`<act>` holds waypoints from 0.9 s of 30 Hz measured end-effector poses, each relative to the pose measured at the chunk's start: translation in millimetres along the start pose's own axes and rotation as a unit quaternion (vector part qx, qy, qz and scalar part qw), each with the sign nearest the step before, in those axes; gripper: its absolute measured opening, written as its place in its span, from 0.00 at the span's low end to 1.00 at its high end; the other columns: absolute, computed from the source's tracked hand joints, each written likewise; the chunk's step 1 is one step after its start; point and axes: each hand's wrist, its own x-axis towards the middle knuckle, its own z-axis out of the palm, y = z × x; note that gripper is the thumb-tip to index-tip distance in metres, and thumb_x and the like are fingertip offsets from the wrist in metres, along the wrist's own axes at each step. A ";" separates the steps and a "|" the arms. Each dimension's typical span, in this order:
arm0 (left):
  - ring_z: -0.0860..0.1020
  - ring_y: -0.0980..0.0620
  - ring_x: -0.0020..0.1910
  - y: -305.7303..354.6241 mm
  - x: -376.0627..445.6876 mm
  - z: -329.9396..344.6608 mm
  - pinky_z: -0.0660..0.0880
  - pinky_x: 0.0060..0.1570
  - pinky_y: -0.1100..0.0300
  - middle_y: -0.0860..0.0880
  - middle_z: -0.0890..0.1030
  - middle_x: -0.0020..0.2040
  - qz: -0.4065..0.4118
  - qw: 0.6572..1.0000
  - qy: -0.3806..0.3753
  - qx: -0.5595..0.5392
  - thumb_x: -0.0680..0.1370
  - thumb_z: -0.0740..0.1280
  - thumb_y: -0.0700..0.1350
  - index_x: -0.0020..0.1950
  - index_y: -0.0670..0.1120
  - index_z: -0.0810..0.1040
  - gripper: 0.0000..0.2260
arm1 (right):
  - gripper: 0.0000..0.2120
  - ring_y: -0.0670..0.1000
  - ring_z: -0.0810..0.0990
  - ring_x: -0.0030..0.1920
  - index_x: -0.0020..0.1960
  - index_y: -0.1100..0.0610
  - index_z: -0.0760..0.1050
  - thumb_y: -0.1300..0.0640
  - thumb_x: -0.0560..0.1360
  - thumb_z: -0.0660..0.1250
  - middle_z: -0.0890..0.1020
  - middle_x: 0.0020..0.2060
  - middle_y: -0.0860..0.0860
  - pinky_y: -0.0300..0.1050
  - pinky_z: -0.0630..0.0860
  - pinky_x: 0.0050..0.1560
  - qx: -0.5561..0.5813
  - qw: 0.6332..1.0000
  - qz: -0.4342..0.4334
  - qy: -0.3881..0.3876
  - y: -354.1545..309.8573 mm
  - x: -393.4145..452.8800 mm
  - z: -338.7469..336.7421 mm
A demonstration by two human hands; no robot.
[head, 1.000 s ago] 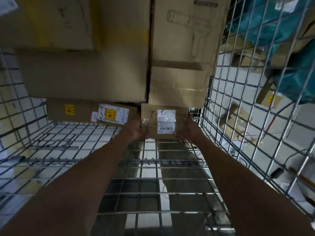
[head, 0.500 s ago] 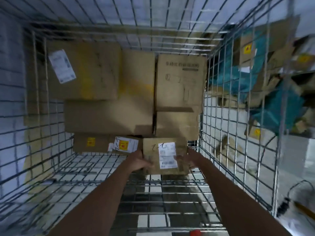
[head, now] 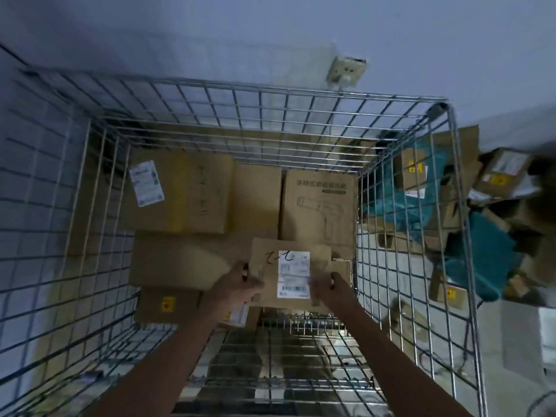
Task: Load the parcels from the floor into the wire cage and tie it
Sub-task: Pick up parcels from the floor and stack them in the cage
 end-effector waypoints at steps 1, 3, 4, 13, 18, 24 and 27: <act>0.82 0.58 0.46 4.7 1.5 -0.2 0.78 0.38 0.62 0.57 0.83 0.50 0.011 1.000 0.009 -0.009 0.75 0.76 0.50 0.62 0.56 0.71 0.20 | 0.24 0.51 0.86 0.42 0.63 0.58 0.72 0.43 0.76 0.72 0.85 0.48 0.51 0.46 0.83 0.39 0.033 0.999 0.000 0.013 -6.8 1.3 -0.8; 0.79 0.61 0.46 15.2 5.5 -1.7 0.77 0.39 0.64 0.59 0.81 0.50 0.029 0.999 0.019 -0.039 0.76 0.75 0.49 0.62 0.57 0.71 0.19 | 0.20 0.49 0.85 0.40 0.64 0.57 0.74 0.46 0.78 0.71 0.85 0.46 0.51 0.42 0.81 0.37 0.073 0.996 -0.012 0.041 -18.0 6.9 -5.3; 0.79 0.61 0.46 23.0 7.1 -5.3 0.77 0.39 0.63 0.59 0.81 0.50 0.042 0.998 0.025 -0.050 0.76 0.75 0.50 0.62 0.57 0.71 0.19 | 0.19 0.50 0.85 0.43 0.64 0.57 0.74 0.47 0.78 0.71 0.85 0.47 0.52 0.43 0.81 0.39 0.091 0.995 -0.020 0.047 -29.7 7.0 -9.1; 0.77 0.55 0.52 86.0 34.0 -71.1 0.74 0.48 0.58 0.54 0.76 0.63 0.127 0.973 0.190 -0.040 0.81 0.65 0.52 0.68 0.57 0.69 0.16 | 0.33 0.54 0.76 0.63 0.78 0.50 0.63 0.41 0.77 0.66 0.76 0.65 0.51 0.55 0.77 0.62 0.069 0.990 -0.089 0.081 -151.7 60.0 0.9; 0.62 0.43 0.77 72.8 31.7 -69.4 0.76 0.61 0.47 0.47 0.55 0.82 0.163 0.895 0.191 0.369 0.81 0.64 0.54 0.83 0.53 0.50 0.34 | 0.31 0.60 0.77 0.63 0.80 0.50 0.59 0.47 0.80 0.66 0.75 0.68 0.57 0.57 0.77 0.63 0.021 0.995 -0.054 0.080 -160.2 75.7 34.1; 0.49 0.40 0.82 65.8 57.7 -58.1 0.61 0.77 0.43 0.47 0.43 0.84 0.185 0.812 0.125 0.539 0.81 0.65 0.55 0.84 0.51 0.48 0.37 | 0.20 0.51 0.77 0.46 0.71 0.50 0.69 0.50 0.80 0.65 0.79 0.59 0.54 0.45 0.74 0.47 0.058 0.981 -0.061 0.173 -156.0 86.2 49.3; 0.51 0.39 0.82 74.3 71.1 -56.6 0.64 0.75 0.42 0.46 0.47 0.84 0.205 0.810 0.132 0.534 0.81 0.66 0.55 0.83 0.50 0.51 0.36 | 0.28 0.58 0.78 0.56 0.75 0.53 0.63 0.47 0.79 0.67 0.76 0.65 0.58 0.49 0.76 0.51 0.095 0.968 -0.007 0.232 -157.6 102.1 38.4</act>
